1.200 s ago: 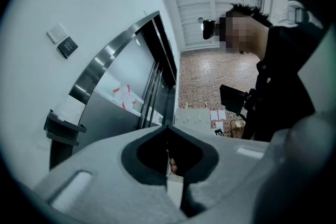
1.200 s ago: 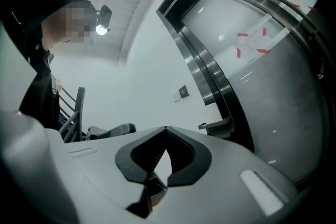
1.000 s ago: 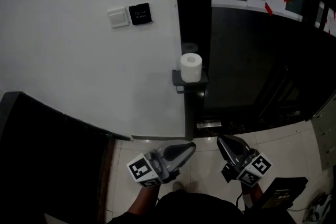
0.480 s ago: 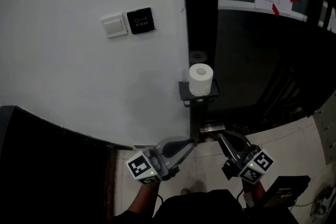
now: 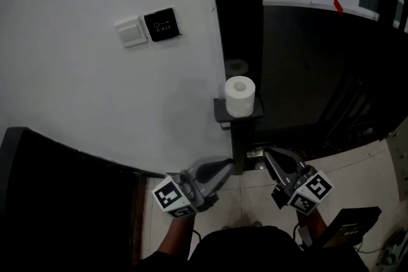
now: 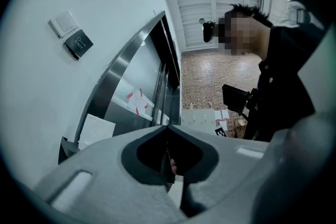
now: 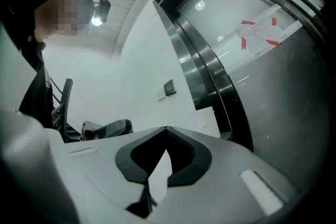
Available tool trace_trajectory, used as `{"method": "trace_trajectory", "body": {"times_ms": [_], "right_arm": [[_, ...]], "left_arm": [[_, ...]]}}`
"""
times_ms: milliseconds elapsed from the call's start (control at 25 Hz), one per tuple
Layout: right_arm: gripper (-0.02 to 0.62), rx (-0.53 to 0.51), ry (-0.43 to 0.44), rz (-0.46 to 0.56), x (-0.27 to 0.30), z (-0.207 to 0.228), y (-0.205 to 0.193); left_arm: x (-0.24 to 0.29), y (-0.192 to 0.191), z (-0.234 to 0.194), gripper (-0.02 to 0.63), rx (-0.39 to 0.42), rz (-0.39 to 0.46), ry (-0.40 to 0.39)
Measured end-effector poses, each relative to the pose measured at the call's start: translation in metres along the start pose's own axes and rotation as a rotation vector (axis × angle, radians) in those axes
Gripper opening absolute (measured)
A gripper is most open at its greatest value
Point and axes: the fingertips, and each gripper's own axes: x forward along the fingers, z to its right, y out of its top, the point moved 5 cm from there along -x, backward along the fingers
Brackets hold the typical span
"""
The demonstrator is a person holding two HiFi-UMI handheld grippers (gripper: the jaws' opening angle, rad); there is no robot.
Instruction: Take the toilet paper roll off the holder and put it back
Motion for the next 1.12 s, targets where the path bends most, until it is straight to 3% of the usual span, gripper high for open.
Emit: {"method": "trace_trajectory", "body": {"times_ms": [280, 600, 880, 1120], "right_arm": [[0.002, 0.013, 0.064, -0.006, 0.002, 0.023, 0.011], [0.002, -0.001, 0.073, -0.002, 0.014, 0.029, 0.008], [0.003, -0.011, 0.050, -0.034, 0.026, 0.035, -0.004], [0.081, -0.013, 0.018, -0.065, 0.038, 0.043, -0.008]], "left_arm": [[0.028, -0.004, 0.002, -0.003, 0.023, -0.026, 0.053], [0.025, -0.014, -0.010, -0.003, 0.054, -0.078, 0.091], [0.025, -0.008, -0.026, -0.003, 0.033, -0.055, 0.071], [0.025, -0.004, -0.033, -0.003, 0.012, -0.044, 0.054]]}}
